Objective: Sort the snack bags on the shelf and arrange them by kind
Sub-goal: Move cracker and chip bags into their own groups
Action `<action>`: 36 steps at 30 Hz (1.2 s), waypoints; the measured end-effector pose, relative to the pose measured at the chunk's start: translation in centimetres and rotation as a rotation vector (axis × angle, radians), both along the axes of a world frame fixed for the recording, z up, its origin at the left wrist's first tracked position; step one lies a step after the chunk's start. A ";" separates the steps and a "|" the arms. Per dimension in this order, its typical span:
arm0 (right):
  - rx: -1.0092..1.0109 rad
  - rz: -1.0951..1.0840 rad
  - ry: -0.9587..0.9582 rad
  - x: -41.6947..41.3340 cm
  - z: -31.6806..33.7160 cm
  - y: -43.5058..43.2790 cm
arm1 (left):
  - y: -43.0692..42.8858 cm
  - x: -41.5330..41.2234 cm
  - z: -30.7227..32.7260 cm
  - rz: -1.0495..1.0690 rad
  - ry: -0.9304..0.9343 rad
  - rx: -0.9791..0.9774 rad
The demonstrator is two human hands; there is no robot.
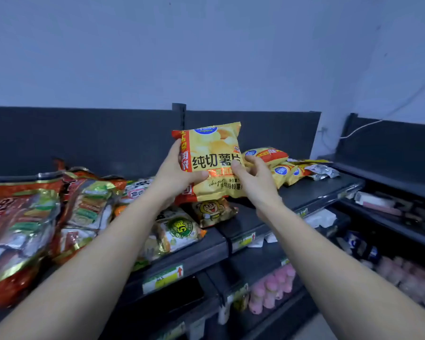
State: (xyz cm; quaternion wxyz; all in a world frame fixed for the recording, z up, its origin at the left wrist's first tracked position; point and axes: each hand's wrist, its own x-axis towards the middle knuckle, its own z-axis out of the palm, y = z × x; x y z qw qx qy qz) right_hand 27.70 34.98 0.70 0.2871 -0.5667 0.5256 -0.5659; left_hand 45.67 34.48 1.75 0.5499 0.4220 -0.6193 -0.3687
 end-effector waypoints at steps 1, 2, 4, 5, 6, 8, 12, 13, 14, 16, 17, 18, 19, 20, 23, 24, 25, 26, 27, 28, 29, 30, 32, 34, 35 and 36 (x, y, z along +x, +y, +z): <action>0.004 0.020 -0.014 -1.2 0.0 -0.1 | -0.6 -1.3 -0.2 -0.001 0.027 0.001; 0.002 0.036 -0.019 -2.3 0.0 -0.4 | -1.2 -2.5 -0.3 0.008 0.037 -0.007; -0.016 0.065 0.016 -4.4 0.0 -1.0 | -2.5 -4.6 -0.3 0.050 -0.004 -0.013; -0.022 0.068 0.046 -5.4 0.0 -1.4 | -3.3 -5.5 -0.3 0.079 -0.018 -0.008; -0.031 0.063 0.074 -6.3 0.0 -2.0 | -4.1 -6.5 -0.2 0.103 -0.030 -0.006; -0.050 0.036 0.124 -8.1 -0.3 -3.7 | -6.0 -8.2 -0.3 0.137 -0.065 -0.003; -0.100 -0.015 0.209 -11.1 -0.5 -8.1 | -10.3 -11.3 -0.3 0.120 -0.129 0.005; -0.110 -0.026 0.227 -11.7 -0.4 -9.3 | -11.5 -12.0 -0.3 0.101 -0.145 0.013; -0.116 -0.035 0.236 -12.3 -0.4 -10.6 | -12.9 -12.5 -0.3 0.080 -0.161 0.020; -0.116 -0.050 0.257 -13.3 -0.4 -13.3 | -15.7 -13.4 -0.5 0.056 -0.191 0.033; -0.112 -0.060 0.277 -13.7 -0.5 -14.7 | -17.1 -13.7 -0.7 0.057 -0.204 0.041; -0.112 -0.065 0.296 -13.9 -0.5 -16.2 | -18.5 -14.0 -0.9 0.066 -0.217 0.045; -0.115 -0.070 0.315 -14.1 -0.6 -17.5 | -19.8 -14.2 -1.1 0.084 -0.242 0.049; -0.122 -0.075 0.333 -14.3 -0.5 -18.8 | -21.1 -14.5 -1.3 0.103 -0.269 0.051; -0.153 -0.123 0.450 -14.8 -0.5 -22.1 | -24.5 -15.2 -1.8 0.151 -0.354 0.068; -0.160 -0.139 0.489 -14.8 -0.5 -22.9 | -25.4 -15.4 -2.1 0.157 -0.386 0.078; -0.159 -0.146 0.515 -15.0 -0.7 -24.0 | -26.4 -15.5 -2.3 0.161 -0.431 0.100; -0.159 -0.144 0.539 -15.2 -1.0 -24.9 | -27.2 -15.7 -2.6 0.160 -0.477 0.126; -0.157 -0.137 0.568 -15.3 -1.3 -25.7 | -27.9 -15.7 -2.9 0.155 -0.524 0.165; -0.158 -0.129 0.603 -15.4 -1.7 -26.4 | -28.5 -15.7 -3.3 0.150 -0.574 0.197; -0.159 -0.124 0.644 -15.5 -2.1 -27.1 | -28.9 -15.8 -3.7 0.151 -0.632 0.225; -0.160 -0.123 0.693 -15.6 -2.5 -27.7 | -29.2 -15.8 -4.1 0.160 -0.699 0.240; -0.148 -0.141 0.827 -15.9 -3.1 -28.6 | -29.6 -16.0 -4.6 0.192 -0.829 0.240; -0.115 -0.146 0.935 -16.0 -3.3 -29.3 | -30.0 -16.3 -4.9 0.217 -0.925 0.243; -0.099 -0.136 0.961 -16.1 -3.3 -29.5 | -30.1 -16.4 -5.0 0.228 -0.963 0.243; -0.089 -0.127 0.979 -16.3 -3.3 -29.7 | -30.1 -16.5 -5.1 0.240 -0.991 0.244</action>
